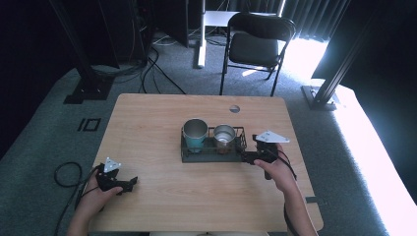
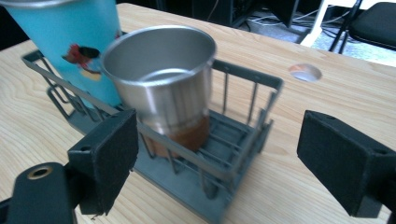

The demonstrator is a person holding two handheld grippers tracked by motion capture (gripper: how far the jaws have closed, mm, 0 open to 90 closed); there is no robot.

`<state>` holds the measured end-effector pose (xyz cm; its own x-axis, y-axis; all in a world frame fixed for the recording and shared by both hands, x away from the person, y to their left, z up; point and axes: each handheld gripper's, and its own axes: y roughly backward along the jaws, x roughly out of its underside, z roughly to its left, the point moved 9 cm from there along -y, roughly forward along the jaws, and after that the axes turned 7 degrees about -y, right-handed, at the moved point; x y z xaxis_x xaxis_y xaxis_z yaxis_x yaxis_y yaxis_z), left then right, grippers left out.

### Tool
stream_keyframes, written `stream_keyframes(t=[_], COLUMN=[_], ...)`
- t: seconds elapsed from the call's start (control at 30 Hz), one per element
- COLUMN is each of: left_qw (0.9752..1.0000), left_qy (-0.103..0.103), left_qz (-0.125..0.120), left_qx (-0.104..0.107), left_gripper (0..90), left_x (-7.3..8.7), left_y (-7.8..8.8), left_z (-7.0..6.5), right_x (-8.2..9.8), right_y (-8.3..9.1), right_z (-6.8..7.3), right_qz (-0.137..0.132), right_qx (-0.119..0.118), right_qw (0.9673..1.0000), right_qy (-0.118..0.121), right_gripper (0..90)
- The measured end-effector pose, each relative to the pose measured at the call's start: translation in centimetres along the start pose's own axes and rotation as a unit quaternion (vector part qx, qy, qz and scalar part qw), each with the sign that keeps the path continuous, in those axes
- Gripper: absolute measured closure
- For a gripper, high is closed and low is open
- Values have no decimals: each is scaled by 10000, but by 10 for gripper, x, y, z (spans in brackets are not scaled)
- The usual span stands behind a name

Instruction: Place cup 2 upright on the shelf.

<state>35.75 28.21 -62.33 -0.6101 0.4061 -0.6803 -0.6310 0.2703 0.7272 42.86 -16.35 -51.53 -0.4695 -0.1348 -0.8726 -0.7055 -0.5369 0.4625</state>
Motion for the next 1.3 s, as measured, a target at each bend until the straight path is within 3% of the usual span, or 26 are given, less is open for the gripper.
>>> stream_keyframes(t=[0.57, 0.83, 1.3], left_qw=[10000, 10000, 10000], left_qy=[-1, 0, -9], left_qz=[-1, -1, -1], left_qx=[0, -1, -3], left_gripper=[3, 4, 3], left_x=[0, 0, 0], left_y=[0, 0, 0], left_z=[0, 0, 0], right_x=[25, 47, 83], right_y=[24, 34, 48], right_z=[-29, -46, -64], right_qz=[-20, 201, 384], right_qx=[278, 535, 799], right_qw=[9994, 9983, 9947], right_qy=[-198, -125, -527], right_gripper=[125, 126, 124])
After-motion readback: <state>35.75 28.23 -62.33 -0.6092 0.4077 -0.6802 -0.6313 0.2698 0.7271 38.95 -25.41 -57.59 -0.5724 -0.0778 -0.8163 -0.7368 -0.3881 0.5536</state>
